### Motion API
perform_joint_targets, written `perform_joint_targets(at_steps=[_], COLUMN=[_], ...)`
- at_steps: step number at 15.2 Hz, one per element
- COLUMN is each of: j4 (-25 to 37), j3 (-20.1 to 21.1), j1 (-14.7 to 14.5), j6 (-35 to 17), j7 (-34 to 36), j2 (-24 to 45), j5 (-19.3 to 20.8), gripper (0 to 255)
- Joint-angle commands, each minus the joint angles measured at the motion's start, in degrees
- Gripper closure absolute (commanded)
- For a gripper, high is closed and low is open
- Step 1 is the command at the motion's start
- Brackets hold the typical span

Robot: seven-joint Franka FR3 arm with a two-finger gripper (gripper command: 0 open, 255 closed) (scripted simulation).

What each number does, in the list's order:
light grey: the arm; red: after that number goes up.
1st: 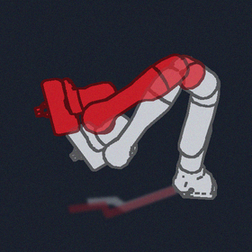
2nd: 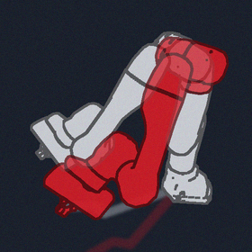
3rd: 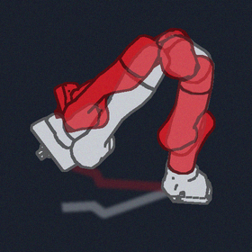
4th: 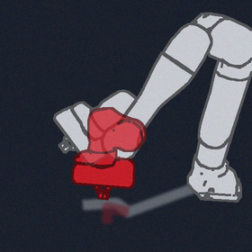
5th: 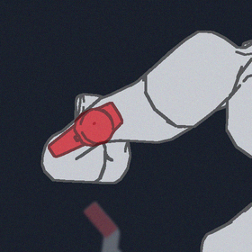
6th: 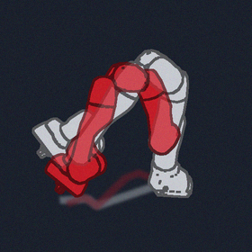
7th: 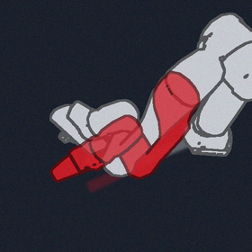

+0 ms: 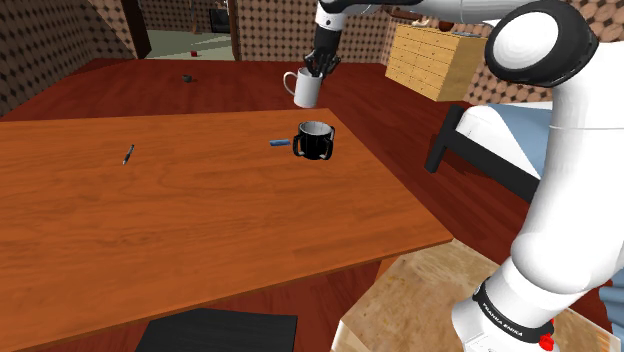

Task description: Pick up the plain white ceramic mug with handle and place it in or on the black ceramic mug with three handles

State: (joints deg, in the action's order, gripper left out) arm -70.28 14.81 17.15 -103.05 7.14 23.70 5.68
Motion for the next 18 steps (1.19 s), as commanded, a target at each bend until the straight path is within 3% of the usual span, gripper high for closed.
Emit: perform_joint_targets(at_steps=[1, 18], j4=[4.8, -10.5], j3=[-0.6, -0.8], j1=[1.1, 2.2], j6=[2.0, -11.9], j7=[-2.3, -2.1], j2=[2.8, 1.5], j5=[0.0, -0.1], gripper=[255, 255])
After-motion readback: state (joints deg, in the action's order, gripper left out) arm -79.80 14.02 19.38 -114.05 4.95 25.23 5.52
